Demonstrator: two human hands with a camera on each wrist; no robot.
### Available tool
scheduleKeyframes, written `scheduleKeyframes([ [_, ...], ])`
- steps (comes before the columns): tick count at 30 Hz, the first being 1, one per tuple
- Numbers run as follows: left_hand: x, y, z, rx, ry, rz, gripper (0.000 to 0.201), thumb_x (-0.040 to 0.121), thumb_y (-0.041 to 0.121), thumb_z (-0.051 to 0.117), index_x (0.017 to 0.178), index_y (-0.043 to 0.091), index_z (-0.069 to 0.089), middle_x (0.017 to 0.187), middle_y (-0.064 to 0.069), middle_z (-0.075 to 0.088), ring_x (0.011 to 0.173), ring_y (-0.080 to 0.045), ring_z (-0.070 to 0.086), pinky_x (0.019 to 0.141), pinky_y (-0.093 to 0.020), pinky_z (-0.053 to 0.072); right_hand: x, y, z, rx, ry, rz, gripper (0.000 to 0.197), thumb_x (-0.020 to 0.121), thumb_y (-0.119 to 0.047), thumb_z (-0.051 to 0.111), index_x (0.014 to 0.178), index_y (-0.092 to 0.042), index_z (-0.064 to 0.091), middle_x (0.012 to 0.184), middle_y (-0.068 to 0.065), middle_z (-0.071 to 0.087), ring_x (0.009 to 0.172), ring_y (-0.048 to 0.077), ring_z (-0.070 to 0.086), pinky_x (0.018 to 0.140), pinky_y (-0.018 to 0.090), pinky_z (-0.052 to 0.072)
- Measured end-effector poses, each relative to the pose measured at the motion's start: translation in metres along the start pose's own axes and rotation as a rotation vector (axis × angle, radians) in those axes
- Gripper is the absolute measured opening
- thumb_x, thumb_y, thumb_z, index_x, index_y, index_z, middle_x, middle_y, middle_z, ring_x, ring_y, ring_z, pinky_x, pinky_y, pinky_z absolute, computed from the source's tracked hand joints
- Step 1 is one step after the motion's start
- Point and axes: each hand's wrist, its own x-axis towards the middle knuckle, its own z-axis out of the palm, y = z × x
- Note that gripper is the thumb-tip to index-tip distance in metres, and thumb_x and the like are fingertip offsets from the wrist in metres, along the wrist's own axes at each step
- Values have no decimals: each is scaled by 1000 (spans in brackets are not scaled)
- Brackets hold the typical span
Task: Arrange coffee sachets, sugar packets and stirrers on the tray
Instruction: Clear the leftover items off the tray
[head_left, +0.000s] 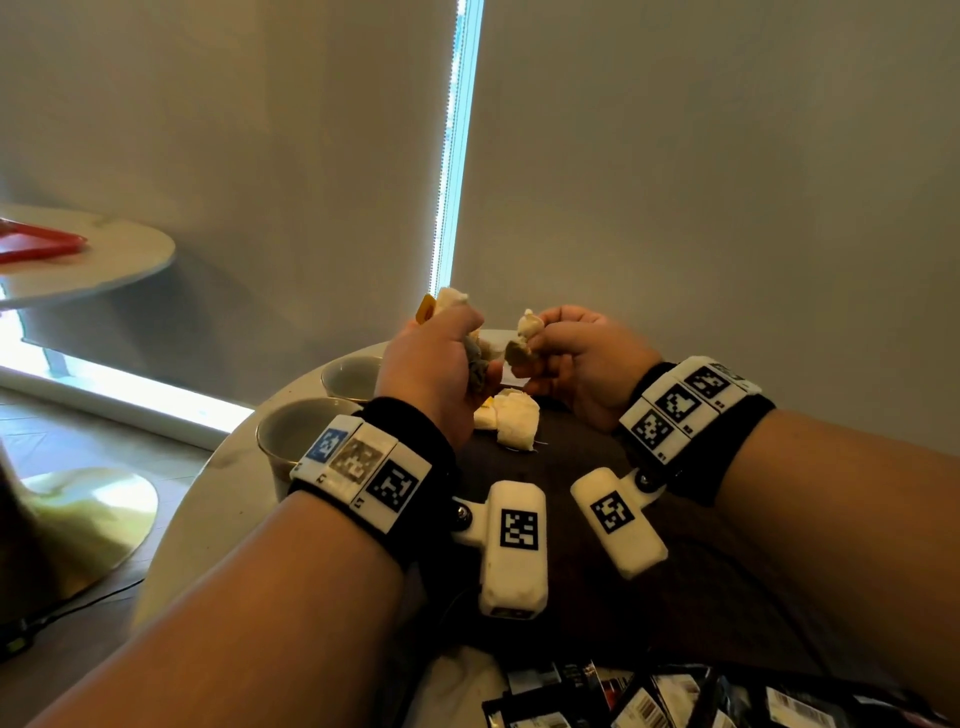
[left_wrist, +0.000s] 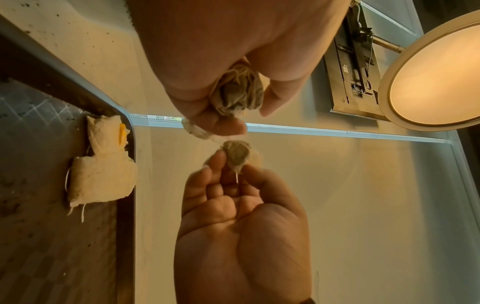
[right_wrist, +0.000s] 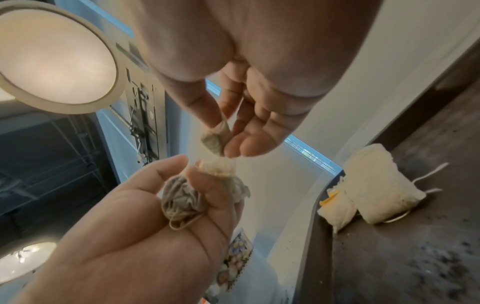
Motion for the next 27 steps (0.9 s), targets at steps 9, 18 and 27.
scheduleKeyframes([
  [9, 4, -6, -3, 115, -74, -1, 37, 87, 19, 75, 120, 13, 61, 110, -16, 66, 88, -26, 65, 51, -26, 50, -7, -4, -4, 75, -70, 33, 22, 94, 8, 44, 100, -8, 59, 82, 11, 67, 54, 11, 64, 52, 25, 52],
  [18, 3, -12, -1, 221, -142, 66, 59, 71, 25, 82, 126, 18, 60, 115, -19, 70, 95, -33, 71, 57, -32, 52, -6, 0, -2, 54, -63, 62, 20, 93, 5, 41, 96, -9, 54, 77, 10, 57, 48, 12, 57, 46, 24, 44],
  [27, 10, -13, -4, 204, -106, 91, 52, 82, 22, 78, 130, 16, 58, 99, -14, 65, 79, -25, 65, 51, -29, 49, -11, 0, -8, 62, -146, 69, 18, 92, -3, 62, 110, -6, 60, 88, 10, 71, 69, 19, 68, 58, 27, 55],
])
